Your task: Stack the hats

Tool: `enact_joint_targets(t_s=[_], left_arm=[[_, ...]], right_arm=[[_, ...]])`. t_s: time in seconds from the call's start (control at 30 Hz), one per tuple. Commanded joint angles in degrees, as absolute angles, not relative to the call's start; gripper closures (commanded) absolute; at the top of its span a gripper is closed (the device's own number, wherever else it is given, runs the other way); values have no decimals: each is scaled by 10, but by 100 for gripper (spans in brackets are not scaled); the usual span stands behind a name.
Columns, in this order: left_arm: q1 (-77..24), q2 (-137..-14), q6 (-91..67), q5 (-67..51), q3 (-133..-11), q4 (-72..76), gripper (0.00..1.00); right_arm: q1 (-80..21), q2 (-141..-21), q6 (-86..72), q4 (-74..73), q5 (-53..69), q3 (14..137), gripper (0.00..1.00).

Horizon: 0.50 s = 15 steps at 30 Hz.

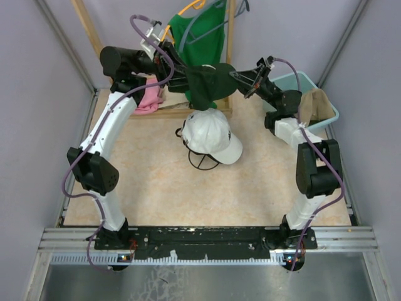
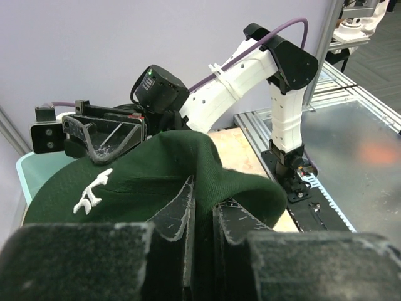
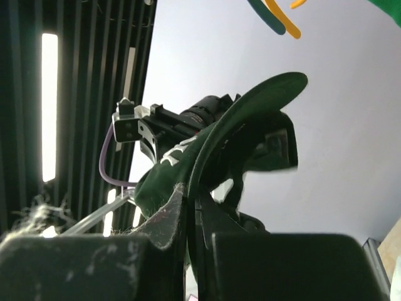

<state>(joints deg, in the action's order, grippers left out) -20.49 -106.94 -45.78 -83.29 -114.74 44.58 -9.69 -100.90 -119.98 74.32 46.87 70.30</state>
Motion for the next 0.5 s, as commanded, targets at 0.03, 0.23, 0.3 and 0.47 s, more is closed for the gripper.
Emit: enact_joint_targets(t_s=[0.03, 0.23, 0.3, 0.47], left_arm=[[-184, -1070, -483, -797, -1164, 442, 98], [-101, -1055, -535, -669, -1113, 405, 56], [-82, -1038, -547, -641, -1081, 409, 48], [-56, -1003, -555, -595, -1028, 350, 42]], right_arm=[[-105, -1008, -1366, 784, 463, 733, 100], [-97, -985, -1331, 793, 439, 709, 100], [-92, -985, -1331, 805, 441, 718, 100], [-54, -967, -1288, 783, 456, 748, 100]])
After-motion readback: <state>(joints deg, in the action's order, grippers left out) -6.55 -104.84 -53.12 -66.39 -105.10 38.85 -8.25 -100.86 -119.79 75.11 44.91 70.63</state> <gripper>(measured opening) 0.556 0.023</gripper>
